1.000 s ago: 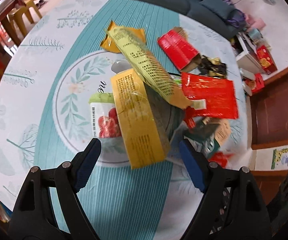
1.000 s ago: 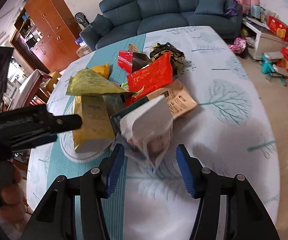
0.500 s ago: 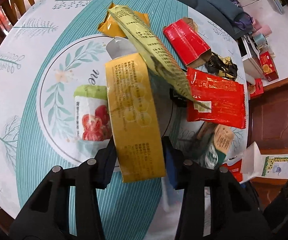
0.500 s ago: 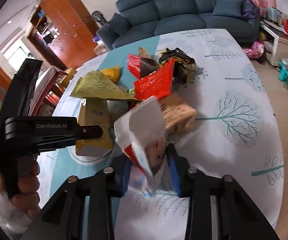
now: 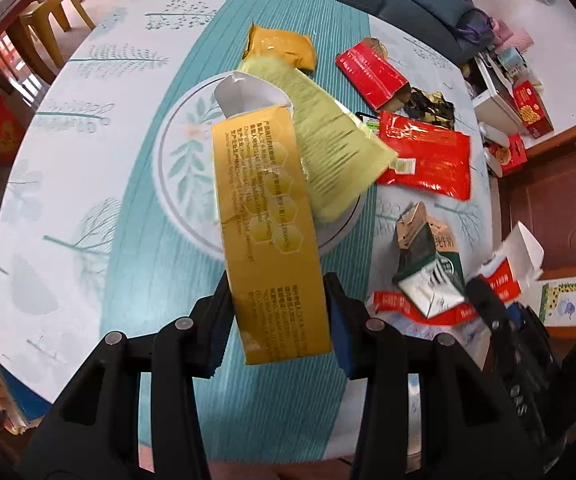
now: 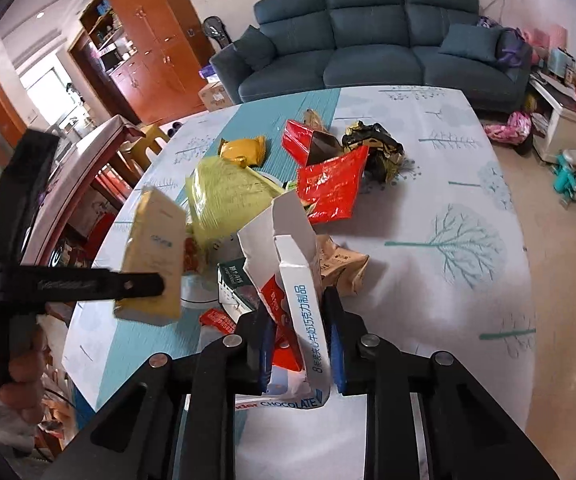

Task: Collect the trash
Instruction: 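Lift the yellow box with the left tool while the right tool lifts the white carton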

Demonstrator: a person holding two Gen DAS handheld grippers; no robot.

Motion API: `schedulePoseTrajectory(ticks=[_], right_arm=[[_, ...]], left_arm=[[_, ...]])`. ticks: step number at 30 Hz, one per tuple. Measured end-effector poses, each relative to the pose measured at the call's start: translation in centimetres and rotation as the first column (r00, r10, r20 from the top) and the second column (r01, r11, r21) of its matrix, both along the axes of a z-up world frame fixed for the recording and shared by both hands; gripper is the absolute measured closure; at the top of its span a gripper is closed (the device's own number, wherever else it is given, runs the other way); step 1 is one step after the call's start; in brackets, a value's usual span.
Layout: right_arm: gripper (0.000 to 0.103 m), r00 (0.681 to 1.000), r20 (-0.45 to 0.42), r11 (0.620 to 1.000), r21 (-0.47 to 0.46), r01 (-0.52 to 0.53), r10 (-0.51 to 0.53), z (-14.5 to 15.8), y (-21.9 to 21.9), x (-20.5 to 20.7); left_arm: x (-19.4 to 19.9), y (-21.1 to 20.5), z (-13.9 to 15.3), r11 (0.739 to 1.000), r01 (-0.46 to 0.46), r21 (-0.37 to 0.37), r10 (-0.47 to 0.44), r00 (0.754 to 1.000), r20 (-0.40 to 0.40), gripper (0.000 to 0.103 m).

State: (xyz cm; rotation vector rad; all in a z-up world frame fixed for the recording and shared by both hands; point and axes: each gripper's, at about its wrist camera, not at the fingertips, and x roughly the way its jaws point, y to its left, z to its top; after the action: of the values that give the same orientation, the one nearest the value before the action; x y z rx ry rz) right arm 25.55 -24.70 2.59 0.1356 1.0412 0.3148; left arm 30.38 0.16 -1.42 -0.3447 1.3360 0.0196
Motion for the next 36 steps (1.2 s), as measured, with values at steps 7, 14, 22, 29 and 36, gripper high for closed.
schedulePoseTrajectory(ticks=[7, 14, 22, 29, 36], right_arm=[[0.081, 0.998, -0.038, 0.998, 0.044, 0.050, -0.049, 0.6, 0.9, -2.3], [0.081, 0.998, -0.064, 0.990, -0.143, -0.011, 0.002, 1.1, 4.2, -4.1], [0.081, 0.992, -0.123, 0.973, -0.227, -0.045, 0.017, 1.0, 6.7, -5.5], [0.081, 0.986, -0.165, 0.977, -0.212, -0.028, -0.008, 1.0, 7.5, -8.3], [0.081, 0.952, -0.291, 0.978, -0.206, 0.028, -0.089, -1.2, 7.2, -10.8]], left_arm=[[-3.9, 2.8, 2.7, 0.999, 0.036, -0.009, -0.035, 0.999, 0.038, 0.064], [-7.2, 4.8, 4.5, 0.998, 0.066, -0.020, -0.065, 0.995, 0.073, 0.064], [-10.3, 6.8, 5.8, 0.996, 0.085, -0.027, -0.081, 0.991, 0.103, 0.064], [-13.3, 8.6, 6.0, 0.995, 0.092, -0.039, -0.088, 0.990, 0.109, 0.064], [-15.8, 9.5, 5.0, 0.992, 0.117, -0.054, -0.112, 0.990, 0.090, 0.064]])
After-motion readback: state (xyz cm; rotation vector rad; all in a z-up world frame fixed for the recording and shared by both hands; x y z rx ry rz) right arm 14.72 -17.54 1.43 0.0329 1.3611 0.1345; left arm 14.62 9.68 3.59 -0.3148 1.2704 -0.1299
